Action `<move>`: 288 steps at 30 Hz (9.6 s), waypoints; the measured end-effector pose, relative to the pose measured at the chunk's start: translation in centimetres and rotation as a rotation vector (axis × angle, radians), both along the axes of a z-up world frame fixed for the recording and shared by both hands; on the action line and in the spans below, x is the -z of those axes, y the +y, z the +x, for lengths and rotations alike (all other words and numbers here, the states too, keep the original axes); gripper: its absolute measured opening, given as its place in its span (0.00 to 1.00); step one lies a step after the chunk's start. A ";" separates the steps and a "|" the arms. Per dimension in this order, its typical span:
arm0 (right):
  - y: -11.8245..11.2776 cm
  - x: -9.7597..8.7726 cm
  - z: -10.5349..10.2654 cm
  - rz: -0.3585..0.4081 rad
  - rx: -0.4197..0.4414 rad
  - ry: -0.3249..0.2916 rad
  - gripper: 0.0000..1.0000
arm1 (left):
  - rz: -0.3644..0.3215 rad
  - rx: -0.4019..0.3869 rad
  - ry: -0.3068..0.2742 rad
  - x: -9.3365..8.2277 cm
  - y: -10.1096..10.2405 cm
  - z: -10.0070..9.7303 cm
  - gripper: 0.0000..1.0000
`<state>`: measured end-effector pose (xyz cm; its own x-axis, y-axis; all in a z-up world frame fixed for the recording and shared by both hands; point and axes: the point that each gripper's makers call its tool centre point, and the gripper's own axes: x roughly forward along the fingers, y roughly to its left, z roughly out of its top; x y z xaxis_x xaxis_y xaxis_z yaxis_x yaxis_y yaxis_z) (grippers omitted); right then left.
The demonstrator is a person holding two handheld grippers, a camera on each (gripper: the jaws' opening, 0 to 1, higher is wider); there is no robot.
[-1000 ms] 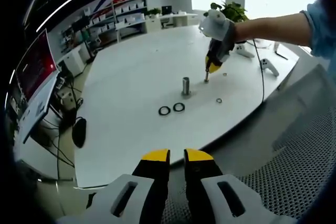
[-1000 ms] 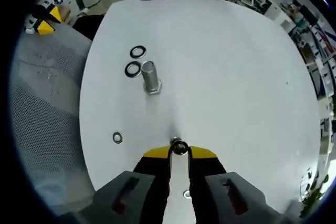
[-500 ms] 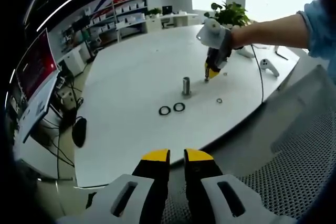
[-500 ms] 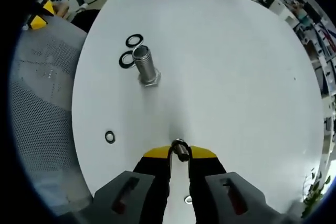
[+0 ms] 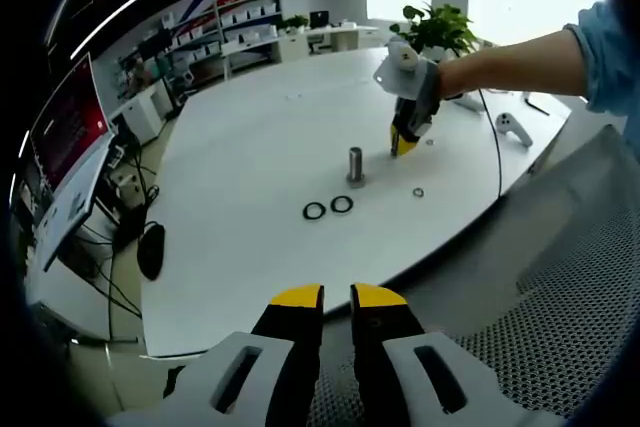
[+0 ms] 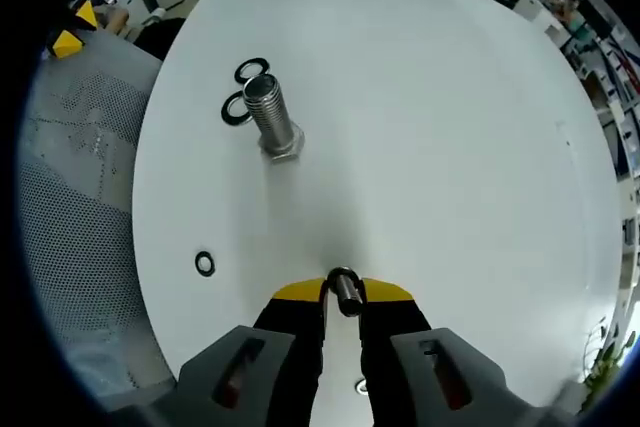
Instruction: Place the washer onto the threaded stud by aligning its center hole with the stud, sliding it down to the base, and recovering from edge contact or off-axis alignment until the washer reaches the visible bottom stop.
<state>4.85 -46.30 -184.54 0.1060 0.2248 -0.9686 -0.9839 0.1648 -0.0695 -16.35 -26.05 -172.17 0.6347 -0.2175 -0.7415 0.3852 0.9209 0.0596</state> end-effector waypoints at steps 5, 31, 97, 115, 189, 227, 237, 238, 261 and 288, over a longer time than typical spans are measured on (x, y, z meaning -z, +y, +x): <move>0.0 0.2 -0.1 0.002 -0.017 0.018 0.14 | -0.001 0.000 0.000 0.0 0.0 0.0 0.08; -7.9 -0.3 -4.8 0.017 0.157 0.096 0.30 | -0.005 0.013 -0.002 -0.1 0.0 0.0 0.08; -12.5 1.2 -7.1 -0.138 0.208 0.080 0.28 | -0.004 0.020 -0.016 -0.2 -0.2 0.0 0.08; -12.6 1.1 -7.2 -0.070 0.223 0.072 0.26 | -0.001 0.021 -0.016 -0.2 -0.2 0.0 0.08; -12.2 -1.4 1.3 -0.151 0.064 -0.345 0.23 | 0.000 0.028 0.000 0.0 -0.2 -0.1 0.08; -11.8 0.4 0.9 -0.156 0.026 -0.237 0.25 | -0.001 0.020 -0.001 0.0 -0.1 -0.1 0.08; -11.5 0.7 0.4 -0.054 0.172 -0.089 0.23 | -0.003 0.016 0.000 0.0 -0.1 -0.1 0.08; -11.2 0.8 0.4 -0.026 0.201 -0.064 0.23 | -0.003 0.015 0.000 0.0 -0.1 -0.1 0.08; -10.3 0.7 0.1 0.045 0.252 0.034 0.17 | -0.004 0.011 0.000 0.0 0.0 0.0 0.08; -8.2 -1.2 0.7 0.065 0.215 0.006 0.13 | -0.004 0.015 0.000 0.0 -0.1 0.0 0.08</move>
<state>5.51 -54.47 -183.34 0.1528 0.2592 -0.9537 -0.9259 0.3749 -0.0464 -16.36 -26.11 -172.18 0.6314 -0.2302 -0.7405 0.3993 0.9151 0.0560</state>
